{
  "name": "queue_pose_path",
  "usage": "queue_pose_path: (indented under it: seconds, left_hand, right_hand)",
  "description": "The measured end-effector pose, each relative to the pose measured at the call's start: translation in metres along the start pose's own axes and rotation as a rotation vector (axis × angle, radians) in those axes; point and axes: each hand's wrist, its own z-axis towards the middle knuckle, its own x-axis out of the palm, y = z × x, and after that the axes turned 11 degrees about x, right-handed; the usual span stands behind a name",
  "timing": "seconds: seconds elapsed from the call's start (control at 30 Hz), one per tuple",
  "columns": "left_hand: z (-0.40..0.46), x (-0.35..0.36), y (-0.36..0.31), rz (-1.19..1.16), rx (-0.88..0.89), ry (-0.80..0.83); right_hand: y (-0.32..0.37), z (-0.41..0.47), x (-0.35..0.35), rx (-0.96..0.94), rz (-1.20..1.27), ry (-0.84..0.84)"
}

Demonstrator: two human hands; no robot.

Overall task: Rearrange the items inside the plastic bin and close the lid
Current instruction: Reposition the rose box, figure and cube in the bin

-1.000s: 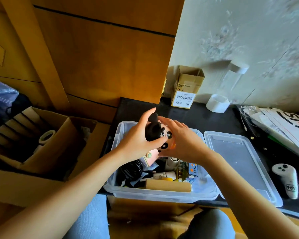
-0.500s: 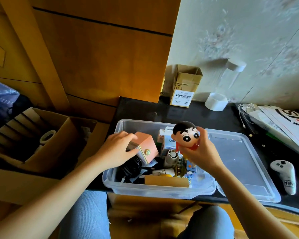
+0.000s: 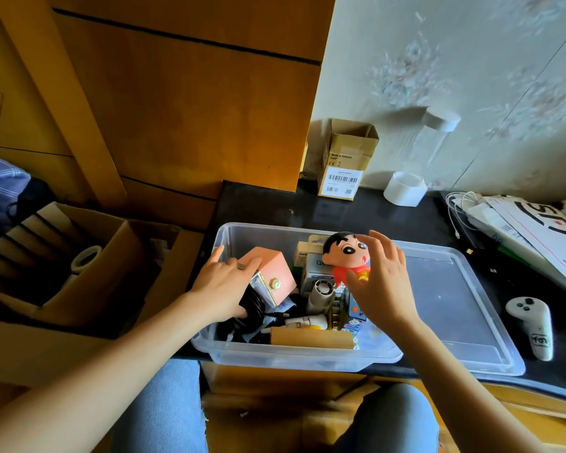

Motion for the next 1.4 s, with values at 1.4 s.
queue_pose_path:
  seconds: [1.4]
  left_hand:
    - [-0.011,-0.021,0.026,-1.189,-0.476,-0.497]
  right_hand:
    - [0.004,-0.018,0.002,-0.177,0.346,0.406]
